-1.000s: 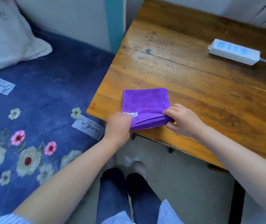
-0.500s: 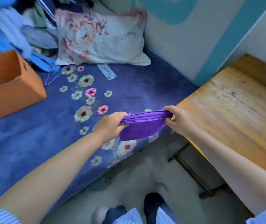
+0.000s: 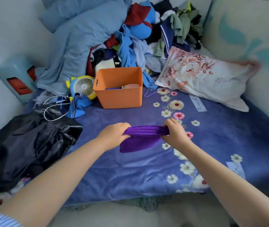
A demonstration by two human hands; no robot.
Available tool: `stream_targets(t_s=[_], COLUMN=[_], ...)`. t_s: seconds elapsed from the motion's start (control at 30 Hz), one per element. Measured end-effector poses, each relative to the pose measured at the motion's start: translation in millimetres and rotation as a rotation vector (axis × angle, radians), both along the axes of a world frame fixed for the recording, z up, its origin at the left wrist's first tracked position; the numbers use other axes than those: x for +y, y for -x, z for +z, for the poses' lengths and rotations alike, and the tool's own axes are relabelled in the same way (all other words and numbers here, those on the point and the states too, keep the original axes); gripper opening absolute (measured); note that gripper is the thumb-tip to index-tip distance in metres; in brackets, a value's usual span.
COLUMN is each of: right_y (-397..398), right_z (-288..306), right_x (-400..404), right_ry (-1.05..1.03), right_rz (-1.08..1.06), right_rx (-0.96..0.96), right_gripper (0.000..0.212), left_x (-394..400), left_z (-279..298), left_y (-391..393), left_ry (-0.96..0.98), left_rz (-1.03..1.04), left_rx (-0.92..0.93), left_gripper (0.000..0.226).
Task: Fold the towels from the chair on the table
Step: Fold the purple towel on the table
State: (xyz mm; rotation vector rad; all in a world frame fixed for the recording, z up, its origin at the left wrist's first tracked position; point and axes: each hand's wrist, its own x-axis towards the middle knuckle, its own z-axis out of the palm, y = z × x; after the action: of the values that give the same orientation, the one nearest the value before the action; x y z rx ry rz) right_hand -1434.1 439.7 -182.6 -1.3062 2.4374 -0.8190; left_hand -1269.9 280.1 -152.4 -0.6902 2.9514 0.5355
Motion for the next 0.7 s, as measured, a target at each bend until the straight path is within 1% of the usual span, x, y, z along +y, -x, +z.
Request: stream_targets(t_s=[0.07,0.13,0.33,0.43,0.53,0.63,0.7], right_y=[-12.9,-24.4,-30.9,-18.7,3.9,40.5,71.8], right_z=[15.2,27.7,42.9,44.8,44.5,46.7,49.2], right_x=[-37.2,-74.4,-144.7,-179.8,-212.0,-251.1,-284.6], right_ry=[-0.006,0.036,0.063,0.065,0.041,0.001,-0.007], right_rz=[0.054,0.091,0.147,0.154,0.158,0.155,0.157], right_rx=[0.02,0.034,0.067,0.055,0.038,0.036,0.025], right_gripper=[0.017,0.018,0.019,0.019,0.017,0.023,0.024], left_x=[-26.5,-53.2,-108.4,-143.0,-178.9,-217.5,-251.3], left_z=[13.0,23.4,32.4,36.0,40.5,44.2,46.2], left_y=[-22.0,-39.9,-52.0,-39.2,-13.6,22.7,53.3], left_ry=[0.033,0.044,0.026,0.036,0.039,0.046,0.061], left_rz=[0.046,0.099,0.222,0.234,0.215,0.19,0.185], left_rx=[-0.012,0.009,0.077,0.082,0.049,0.029,0.005], left_gripper=[0.03,0.029,0.023,0.021,0.021,0.023,0.022])
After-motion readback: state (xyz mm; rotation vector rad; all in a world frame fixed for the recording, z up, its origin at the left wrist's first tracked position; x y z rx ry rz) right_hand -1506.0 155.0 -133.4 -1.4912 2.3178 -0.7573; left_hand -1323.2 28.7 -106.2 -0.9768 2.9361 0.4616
